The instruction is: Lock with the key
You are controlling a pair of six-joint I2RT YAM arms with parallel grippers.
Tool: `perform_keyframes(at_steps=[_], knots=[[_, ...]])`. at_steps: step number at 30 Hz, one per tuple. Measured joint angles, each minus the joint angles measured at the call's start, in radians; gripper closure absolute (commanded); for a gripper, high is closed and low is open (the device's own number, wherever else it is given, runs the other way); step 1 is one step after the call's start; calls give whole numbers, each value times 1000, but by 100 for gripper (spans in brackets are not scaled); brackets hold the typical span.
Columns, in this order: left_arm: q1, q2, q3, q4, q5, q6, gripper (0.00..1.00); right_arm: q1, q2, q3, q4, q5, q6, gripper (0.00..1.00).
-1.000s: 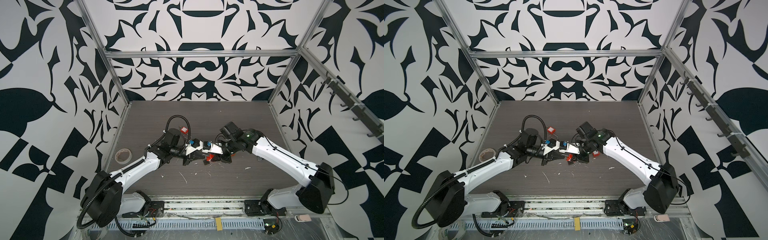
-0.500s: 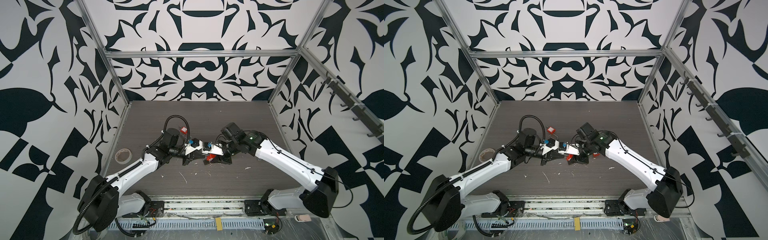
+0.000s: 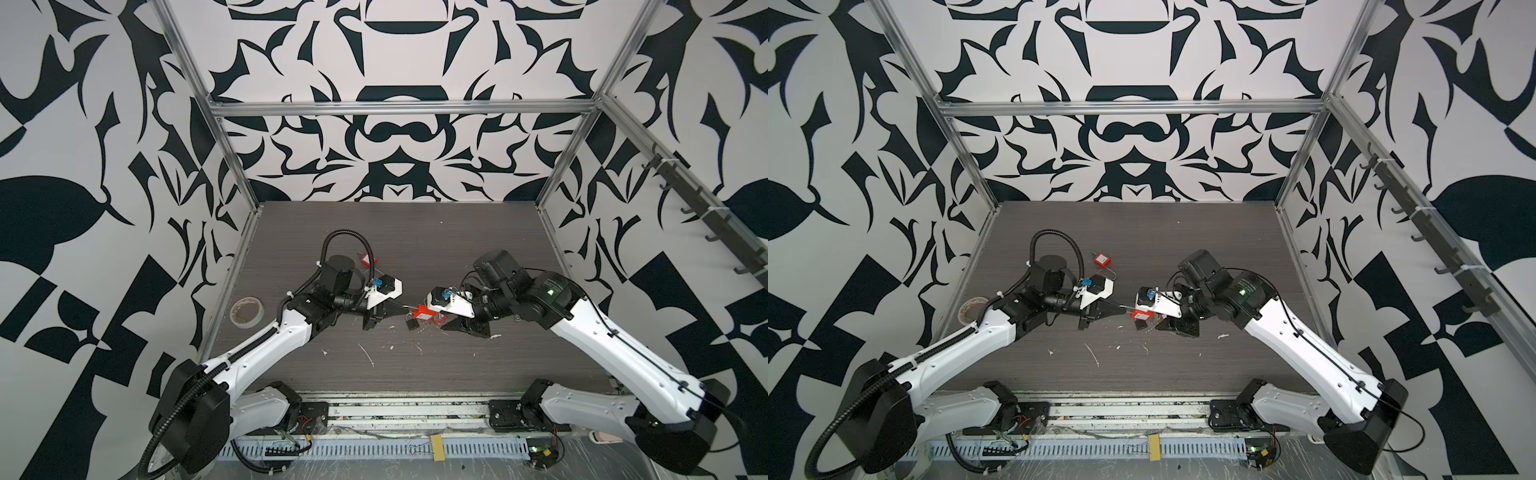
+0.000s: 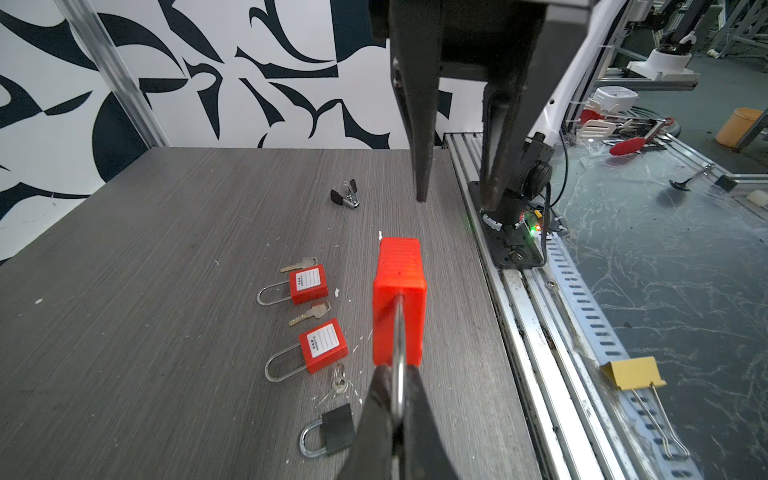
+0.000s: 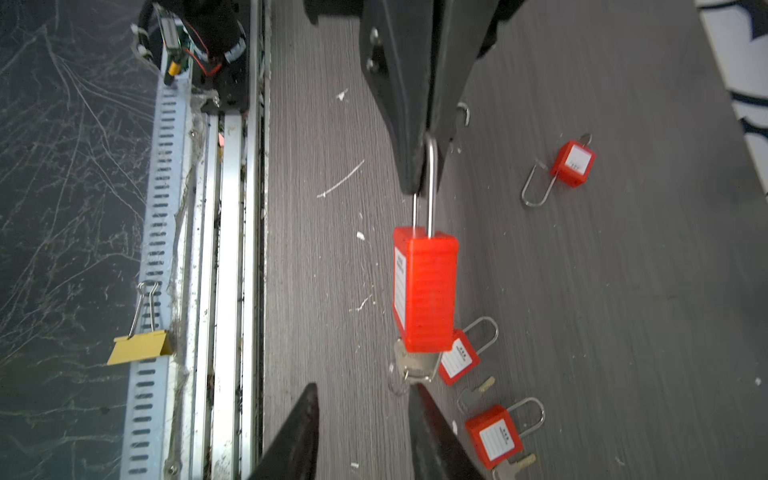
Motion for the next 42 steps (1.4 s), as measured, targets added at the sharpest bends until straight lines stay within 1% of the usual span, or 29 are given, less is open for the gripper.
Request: perform_keyframes(at_steps=[7,17,24,29,32,39,42], knots=[[0,0,0,2,13,-5,100,-2,76,-15,41,51,-12,64],[-1,0,0,21,17,-26,100,-2,79,-113,237,135,-4,58],[0,14,0,40,9,-30,100,-1,79,-150,305,180,-1,58],[-1,18,0,43,16,-30,100,-2,10,-159,279,154,-54,58],[-1,18,1,35,17,-24,100,-2,-24,-150,218,129,-84,58],[-1,22,16,-12,16,-6,100,-2,13,-92,113,83,-108,64],[-1,22,17,-14,16,-3,100,-2,33,-71,105,63,-113,69]])
